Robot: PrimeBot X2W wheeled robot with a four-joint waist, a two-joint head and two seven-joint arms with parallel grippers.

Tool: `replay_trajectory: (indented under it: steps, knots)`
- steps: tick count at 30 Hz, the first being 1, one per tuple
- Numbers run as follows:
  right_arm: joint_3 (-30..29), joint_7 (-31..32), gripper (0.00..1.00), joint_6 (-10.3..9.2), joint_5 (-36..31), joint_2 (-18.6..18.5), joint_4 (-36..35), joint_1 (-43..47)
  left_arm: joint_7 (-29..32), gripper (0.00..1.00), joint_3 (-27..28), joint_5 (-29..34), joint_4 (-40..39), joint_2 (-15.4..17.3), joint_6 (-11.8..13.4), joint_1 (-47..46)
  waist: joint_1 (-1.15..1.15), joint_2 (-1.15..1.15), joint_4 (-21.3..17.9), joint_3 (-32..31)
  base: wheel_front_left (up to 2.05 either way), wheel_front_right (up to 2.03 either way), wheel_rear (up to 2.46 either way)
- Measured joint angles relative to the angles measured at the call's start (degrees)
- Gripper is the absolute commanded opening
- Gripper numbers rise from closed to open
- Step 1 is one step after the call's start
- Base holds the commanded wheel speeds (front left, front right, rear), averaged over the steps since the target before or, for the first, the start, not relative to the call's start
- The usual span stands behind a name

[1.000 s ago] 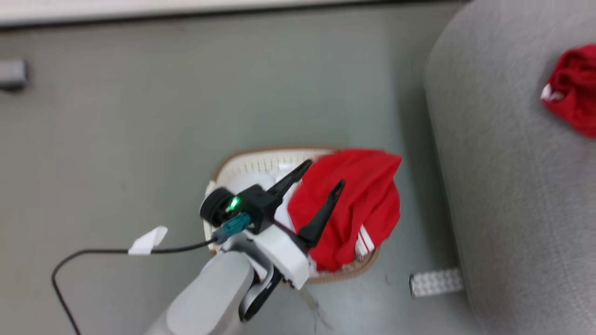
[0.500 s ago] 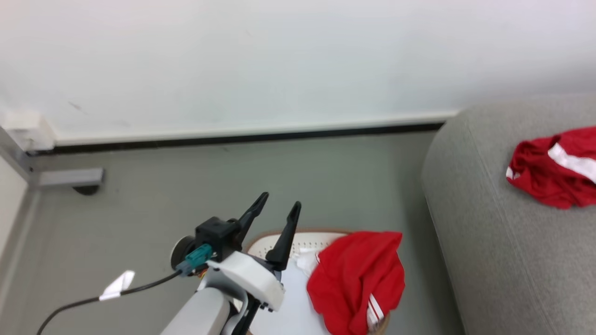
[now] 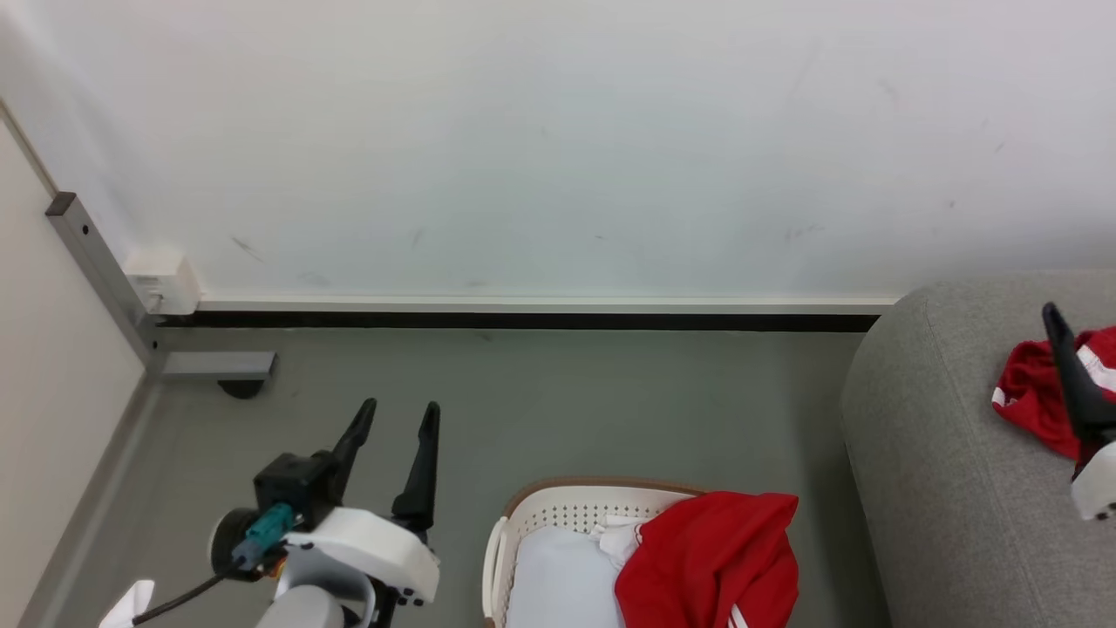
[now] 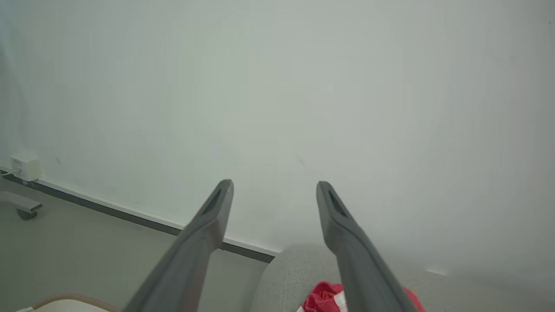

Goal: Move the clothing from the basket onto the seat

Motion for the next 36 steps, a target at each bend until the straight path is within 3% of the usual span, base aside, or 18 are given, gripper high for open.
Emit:
replay_trajectory:
  steps: [7,18,24,36]
  knots:
    - [-8.1,-4.6,1.0,0.0,-4.5,10.5,-6.2,13.4,0.0,1.0,4.3,3.9,-2.7,-0.1,1.9,4.3,0.01,0.0,0.4,-0.2,0.0,0.0,0.0]
    - [-14.7,-8.2,1.0,0.0,-9.8,23.7,-13.4,25.3,0.0,1.0,9.9,10.6,-6.7,-3.6,1.3,10.7,0.02,0.0,0.6,0.4,0.0,0.0,0.0]
    - [-15.6,-8.3,1.0,-0.01,-11.0,26.0,-14.7,27.2,0.0,1.0,11.4,13.3,-6.6,-4.3,0.3,11.3,0.02,0.0,0.3,1.0,0.0,0.0,0.0]
    - [-14.5,-8.3,1.0,0.0,-10.7,26.1,-13.9,26.4,0.0,1.0,13.0,14.1,-4.7,-5.2,-1.2,11.4,0.02,0.0,-0.5,1.2,0.0,0.0,0.0]
